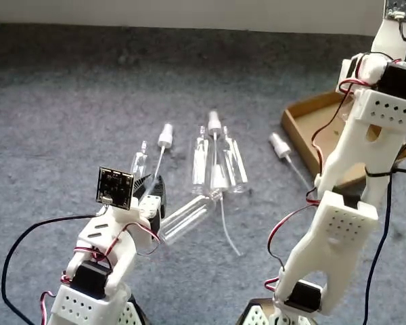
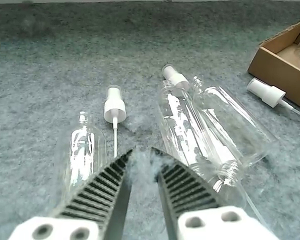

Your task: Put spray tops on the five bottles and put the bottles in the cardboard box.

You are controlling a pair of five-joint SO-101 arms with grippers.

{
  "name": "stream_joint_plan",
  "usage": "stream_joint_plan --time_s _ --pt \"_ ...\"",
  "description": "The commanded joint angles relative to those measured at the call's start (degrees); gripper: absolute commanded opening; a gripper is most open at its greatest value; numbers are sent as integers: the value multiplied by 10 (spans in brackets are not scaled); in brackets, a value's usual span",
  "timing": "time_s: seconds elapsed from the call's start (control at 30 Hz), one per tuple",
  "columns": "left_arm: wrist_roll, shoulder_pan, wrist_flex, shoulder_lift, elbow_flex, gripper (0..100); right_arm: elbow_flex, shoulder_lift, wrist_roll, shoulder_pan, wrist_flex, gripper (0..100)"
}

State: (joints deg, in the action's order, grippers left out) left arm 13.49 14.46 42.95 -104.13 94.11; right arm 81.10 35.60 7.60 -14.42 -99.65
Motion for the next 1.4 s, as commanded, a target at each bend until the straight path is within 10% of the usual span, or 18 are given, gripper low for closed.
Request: stream_joint_plan --time_s 0.0,0.73,1.37 --pt "-6 -7 -11 -7 -9 7 68 -9 6 7 -16 231" --pt "-6 -7 -10 -7 -12 7 50 -125 5 9 -17 229" --pt "-6 -9 -11 -7 -13 7 -467 -483 8 212 -15 229"
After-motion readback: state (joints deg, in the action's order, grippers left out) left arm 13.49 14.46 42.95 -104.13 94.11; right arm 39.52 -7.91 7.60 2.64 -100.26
